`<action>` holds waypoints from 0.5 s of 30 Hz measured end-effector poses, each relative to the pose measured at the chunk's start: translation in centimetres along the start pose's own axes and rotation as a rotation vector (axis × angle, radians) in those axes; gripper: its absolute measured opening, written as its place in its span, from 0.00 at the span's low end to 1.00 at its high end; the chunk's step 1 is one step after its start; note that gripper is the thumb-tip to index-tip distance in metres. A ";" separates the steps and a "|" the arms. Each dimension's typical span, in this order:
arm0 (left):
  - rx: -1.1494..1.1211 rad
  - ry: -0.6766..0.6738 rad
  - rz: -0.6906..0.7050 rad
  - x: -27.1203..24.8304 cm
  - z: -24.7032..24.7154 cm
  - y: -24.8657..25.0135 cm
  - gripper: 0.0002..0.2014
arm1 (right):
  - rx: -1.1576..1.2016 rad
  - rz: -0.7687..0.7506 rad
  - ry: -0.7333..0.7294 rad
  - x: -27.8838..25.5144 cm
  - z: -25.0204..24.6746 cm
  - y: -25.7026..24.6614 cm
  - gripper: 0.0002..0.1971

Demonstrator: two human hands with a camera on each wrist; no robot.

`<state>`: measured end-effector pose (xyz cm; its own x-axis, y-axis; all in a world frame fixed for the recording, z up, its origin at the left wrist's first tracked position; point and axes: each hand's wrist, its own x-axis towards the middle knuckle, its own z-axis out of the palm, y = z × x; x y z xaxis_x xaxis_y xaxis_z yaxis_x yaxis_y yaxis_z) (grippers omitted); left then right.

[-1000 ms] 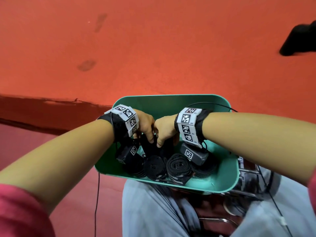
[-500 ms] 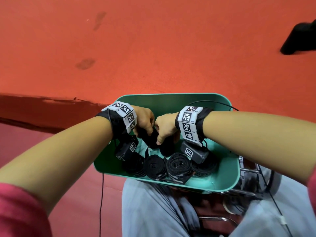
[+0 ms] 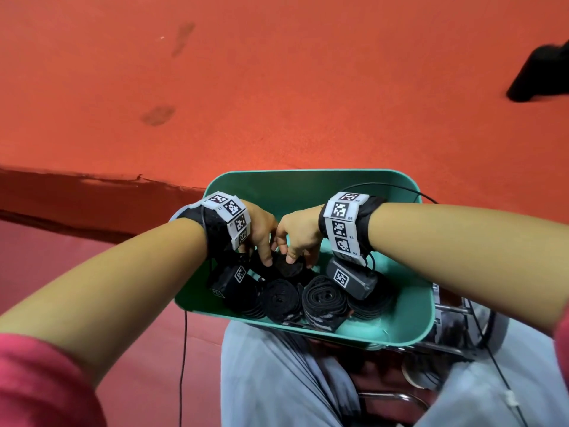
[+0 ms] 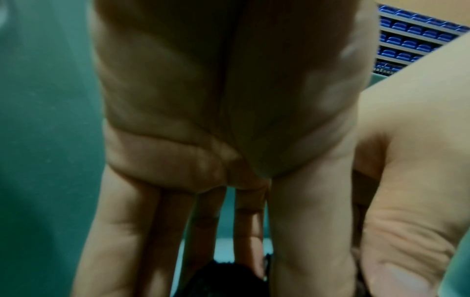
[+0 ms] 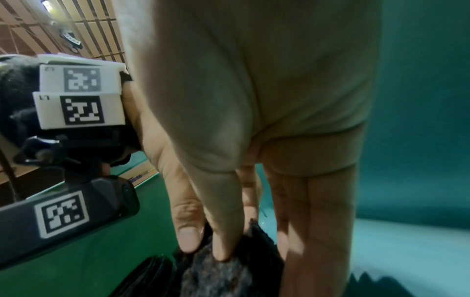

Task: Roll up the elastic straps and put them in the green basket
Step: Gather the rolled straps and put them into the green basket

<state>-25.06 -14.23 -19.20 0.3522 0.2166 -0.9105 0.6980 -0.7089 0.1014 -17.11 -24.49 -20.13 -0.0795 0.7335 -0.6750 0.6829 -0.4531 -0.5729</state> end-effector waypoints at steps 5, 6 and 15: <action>-0.009 -0.041 -0.029 0.1 0.2 -0.1 0.15 | -0.036 0.009 0.017 0.1 0.1 0.0 0.13; -0.008 -0.040 -0.032 0.1 0.2 -0.1 0.15 | -0.043 0.009 0.025 0.0 0.0 0.0 0.13; -0.021 0.016 -0.053 -0.6 0.6 -0.2 0.09 | -0.063 0.015 -0.009 -0.7 -0.2 -0.2 0.14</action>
<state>-25.76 -14.65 -18.94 0.3241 0.2646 -0.9083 0.7292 -0.6815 0.0617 -17.04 -24.78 -19.39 -0.0751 0.7221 -0.6877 0.7281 -0.4315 -0.5326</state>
